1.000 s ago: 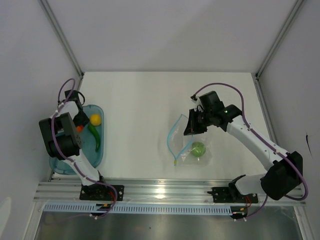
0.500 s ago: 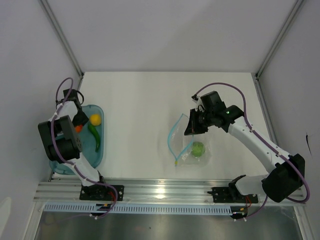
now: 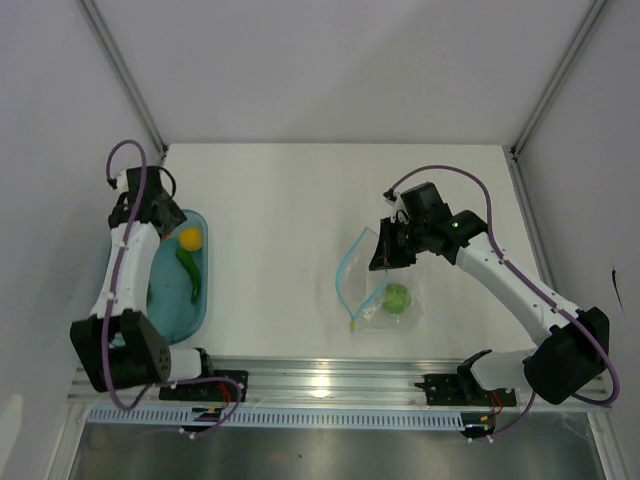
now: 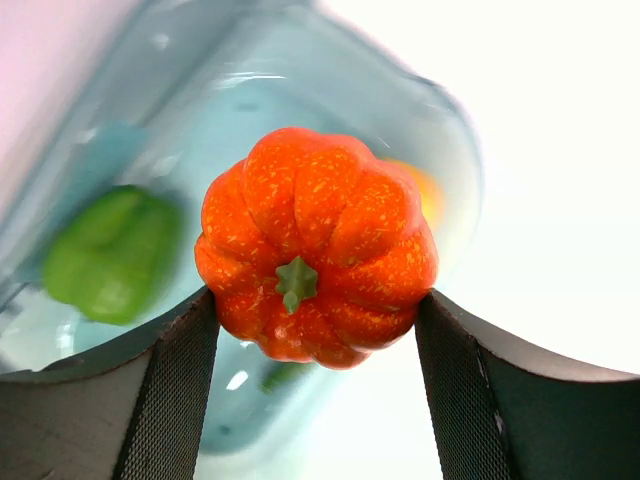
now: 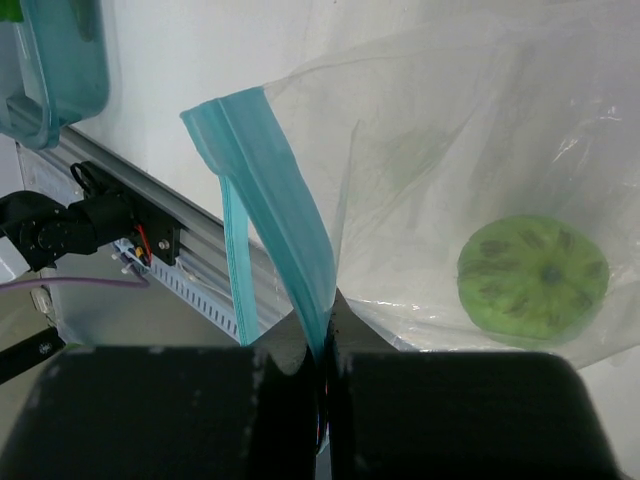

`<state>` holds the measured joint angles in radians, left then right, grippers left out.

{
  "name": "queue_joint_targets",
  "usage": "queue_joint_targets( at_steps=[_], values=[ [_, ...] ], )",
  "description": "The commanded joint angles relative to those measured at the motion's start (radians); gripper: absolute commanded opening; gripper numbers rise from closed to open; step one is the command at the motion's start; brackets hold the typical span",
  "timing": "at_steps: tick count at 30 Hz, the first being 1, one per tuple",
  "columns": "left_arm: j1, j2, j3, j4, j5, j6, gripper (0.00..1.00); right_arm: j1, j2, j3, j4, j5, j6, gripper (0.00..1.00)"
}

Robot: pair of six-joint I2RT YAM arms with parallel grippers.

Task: Place the food in the zip-top bag and seal the zipper
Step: Pick up the fake vegetable from the bin.

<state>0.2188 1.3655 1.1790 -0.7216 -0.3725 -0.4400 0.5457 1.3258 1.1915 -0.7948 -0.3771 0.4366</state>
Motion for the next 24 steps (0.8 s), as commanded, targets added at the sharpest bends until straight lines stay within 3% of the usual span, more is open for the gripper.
queue_joint_targets(
  at_steps=[1,2,6,12,18,24],
  values=[
    [-0.148,-0.164,-0.038,0.03,0.073,-0.008,0.01,0.0,0.007,0.026,-0.006,0.026,0.002,0.0],
    [-0.25,-0.19,-0.038,0.022,0.069,-0.012,0.01,0.0,0.009,0.026,-0.012,0.032,0.002,0.0],
    [-0.439,-0.337,-0.051,0.039,0.182,-0.063,0.01,0.002,0.013,0.04,-0.026,0.052,0.005,0.0],
    [-0.709,-0.483,-0.198,0.273,0.432,-0.161,0.01,0.007,0.009,0.052,-0.038,0.061,0.017,0.0],
    [-0.984,-0.387,-0.236,0.405,0.527,-0.198,0.01,0.025,0.003,0.053,-0.043,0.079,0.033,0.0],
    [-1.217,-0.231,-0.206,0.501,0.469,-0.192,0.01,0.031,-0.011,0.053,-0.049,0.089,0.045,0.0]
  ],
)
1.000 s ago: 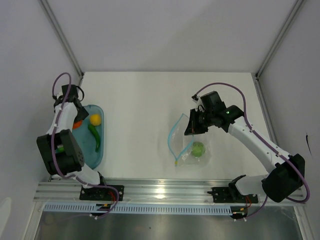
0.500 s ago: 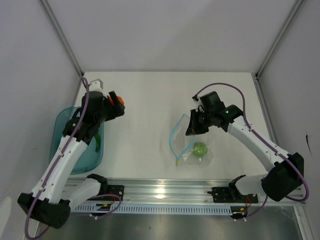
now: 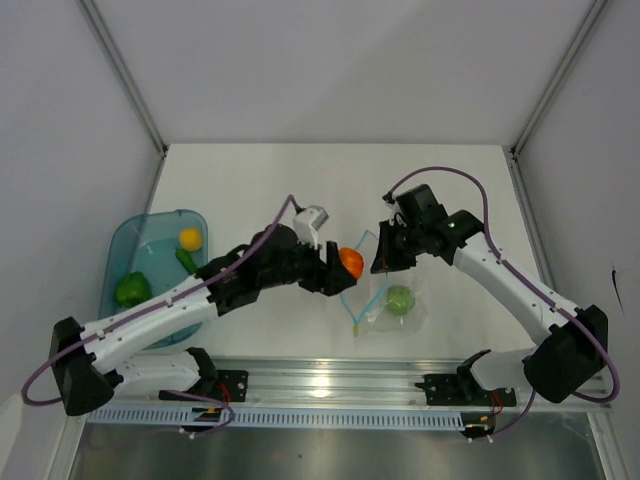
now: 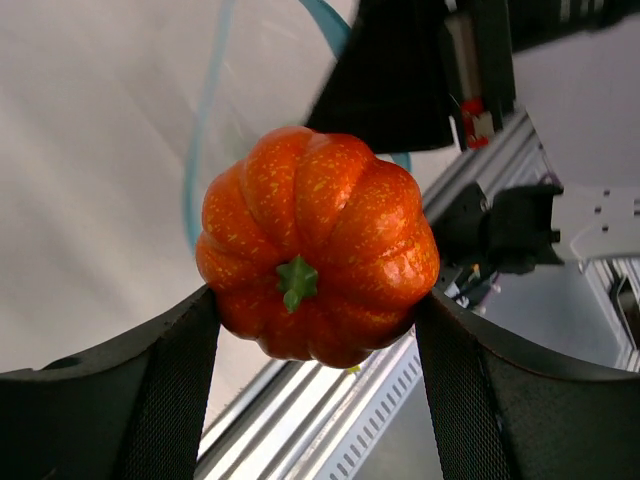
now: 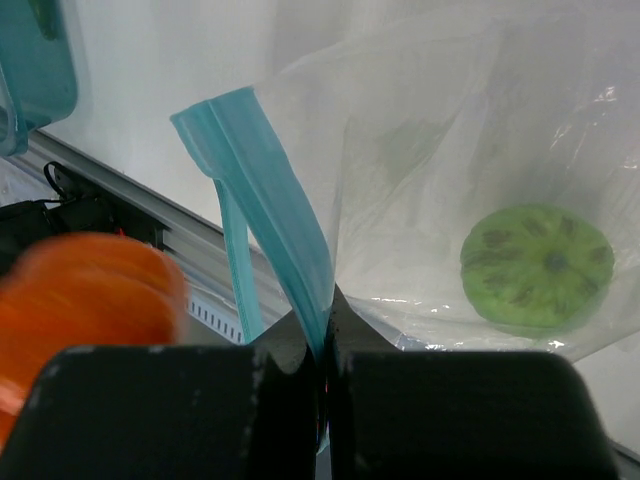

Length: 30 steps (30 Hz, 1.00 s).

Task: Place the food in the zip-top bag and seal the zipper
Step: Pick up the fake vegetable from the bin, then place the fake vegetable in the zipper food storage bag.

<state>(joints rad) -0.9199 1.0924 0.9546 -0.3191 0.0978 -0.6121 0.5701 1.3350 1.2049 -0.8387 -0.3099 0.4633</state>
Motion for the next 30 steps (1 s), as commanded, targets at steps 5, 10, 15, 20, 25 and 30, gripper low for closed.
queue_joint_targets(
  at_steps=[5,10,15,20,25,30],
  values=[
    [-0.138,0.101,0.018,0.147,0.0,-0.041,0.0,0.007,-0.04,0.047,-0.025,0.018,0.02,0.0],
    [-0.151,0.144,0.015,0.161,0.005,-0.044,0.01,0.007,-0.063,0.059,-0.04,0.009,0.023,0.0],
    [-0.151,0.167,-0.007,0.187,-0.013,-0.034,0.0,0.005,-0.088,0.077,-0.05,-0.012,0.031,0.0],
    [-0.151,0.19,0.002,0.158,-0.067,-0.005,0.01,0.005,-0.105,0.099,-0.065,-0.038,0.038,0.0],
    [-0.151,0.215,0.024,0.118,-0.084,-0.015,0.01,0.005,-0.108,0.102,-0.071,-0.052,0.035,0.0],
    [-0.152,0.222,0.046,0.1,-0.081,-0.011,0.51,0.007,-0.109,0.099,-0.066,-0.051,0.038,0.0]
  ],
)
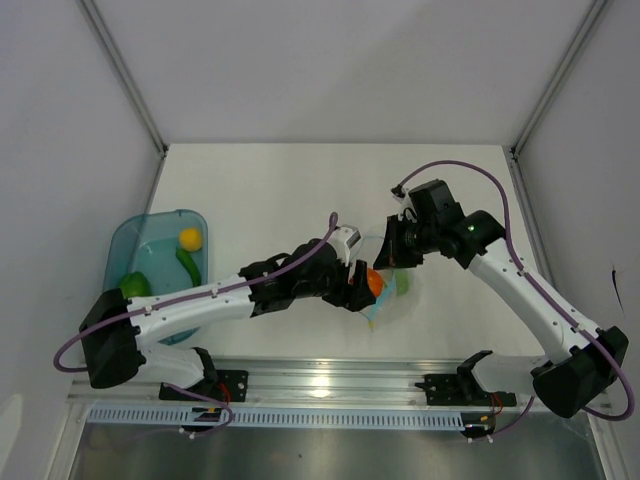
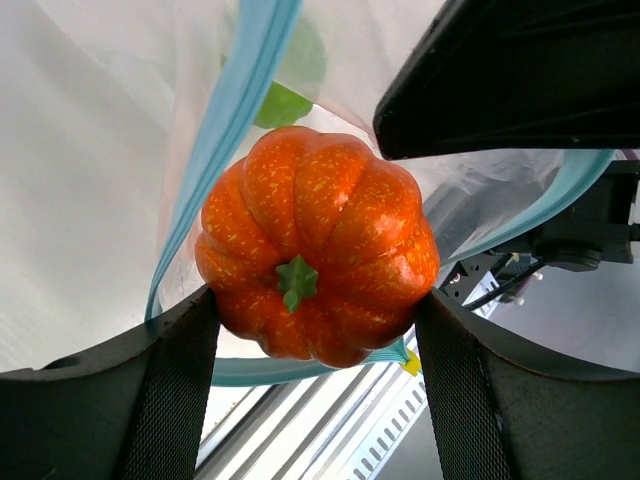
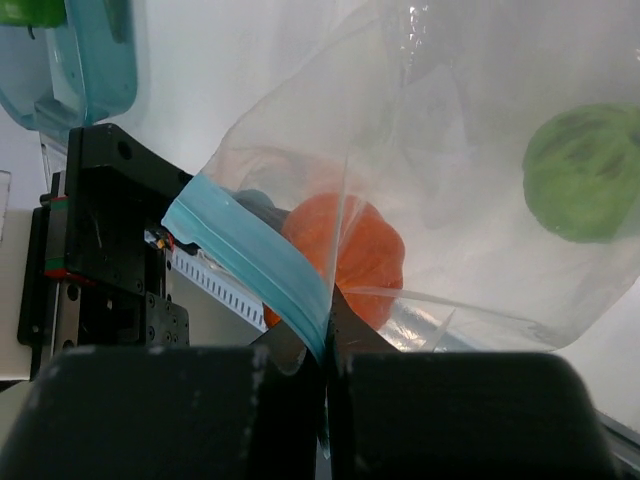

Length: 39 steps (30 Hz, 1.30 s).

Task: Place the food in the zip-top bag and seal the zipper
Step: Place the fake vegetable in the zipper food storage bag, then pick up the fake fruit from the bin.

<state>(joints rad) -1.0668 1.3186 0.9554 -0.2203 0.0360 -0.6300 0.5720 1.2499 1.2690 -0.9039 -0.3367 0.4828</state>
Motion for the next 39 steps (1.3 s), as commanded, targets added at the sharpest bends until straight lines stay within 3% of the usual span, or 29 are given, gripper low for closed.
queue_joint_targets(
  at_steps=[1,3,9,13,18,23,26,31,39],
  values=[
    [-0.007,-0.012,0.04,0.004,-0.024,0.009,0.61,0.005,-0.024,0.036,-0.001,-0.024,0.019,0.0],
    [-0.005,-0.027,0.028,0.012,-0.025,0.021,0.8,0.005,-0.024,0.036,-0.001,-0.021,0.019,0.0],
    [-0.005,-0.082,-0.007,0.039,-0.019,0.056,0.98,0.005,-0.024,0.024,0.005,-0.018,0.017,0.0],
    [-0.005,-0.11,-0.02,0.027,-0.031,0.064,1.0,0.005,-0.027,0.027,0.005,-0.019,0.017,0.0],
    [-0.005,-0.274,-0.076,0.003,-0.218,0.07,1.0,0.005,-0.035,0.03,-0.007,0.001,0.013,0.0],
    [0.043,-0.347,0.017,-0.239,-0.387,0.098,0.99,0.005,-0.04,-0.006,0.006,0.013,0.01,0.0],
    [0.148,-0.38,0.04,-0.362,-0.447,0.089,0.99,0.005,-0.04,-0.016,0.011,0.021,0.008,0.0],
    [0.493,-0.42,0.045,-0.439,-0.355,0.067,1.0,0.005,-0.038,-0.01,0.017,0.018,0.0,0.0],
    [0.922,-0.263,0.126,-0.547,-0.259,0.038,1.0,0.006,-0.02,-0.011,0.039,-0.001,-0.001,0.0]
  ],
)
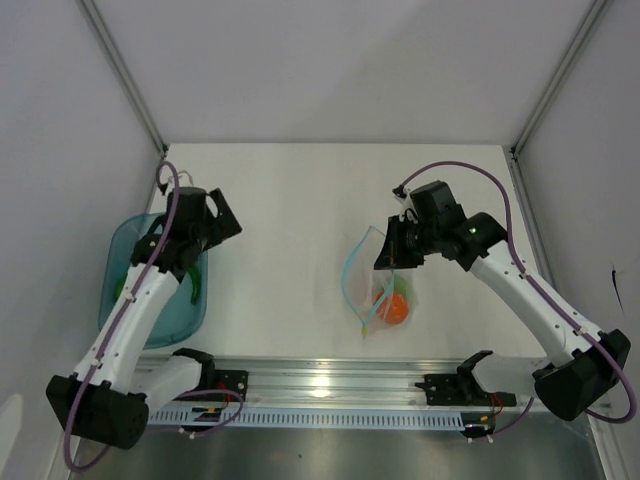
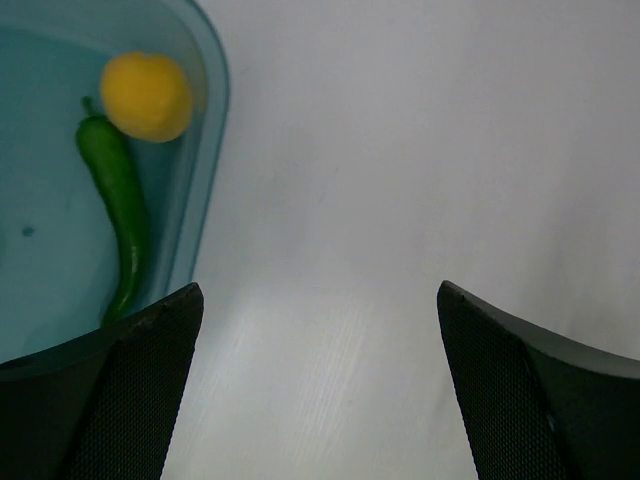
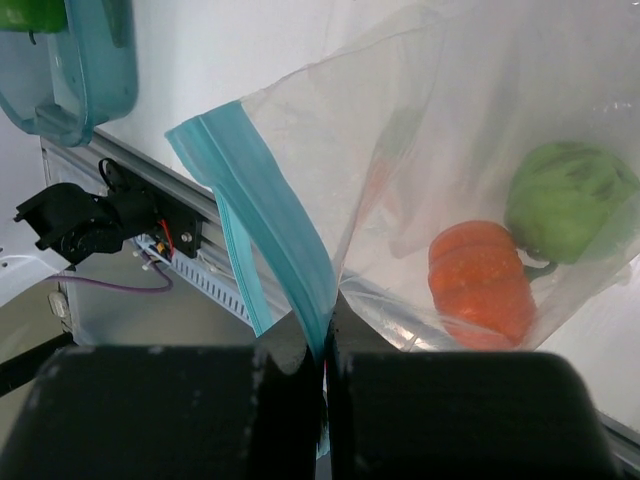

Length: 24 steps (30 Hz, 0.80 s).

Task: Place the food in the zip-top bag and seal the zipper
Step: Pick up the fake fruit from the bin.

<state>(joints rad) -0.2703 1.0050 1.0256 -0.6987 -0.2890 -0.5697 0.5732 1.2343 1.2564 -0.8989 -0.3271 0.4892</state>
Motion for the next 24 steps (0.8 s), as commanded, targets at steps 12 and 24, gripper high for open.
queue_joint_targets(
  at_steps=[12,24],
  values=[
    [0.388,0.306,0.128,-0.096,0.126,-0.147,0.99,-0.004,-0.012,-0.003,0.018,-0.003,-0.027,0.0],
    [0.499,0.491,0.182,-0.087,0.128,-0.179,0.93,-0.021,-0.01,-0.012,0.029,-0.009,-0.037,0.0]
  ],
)
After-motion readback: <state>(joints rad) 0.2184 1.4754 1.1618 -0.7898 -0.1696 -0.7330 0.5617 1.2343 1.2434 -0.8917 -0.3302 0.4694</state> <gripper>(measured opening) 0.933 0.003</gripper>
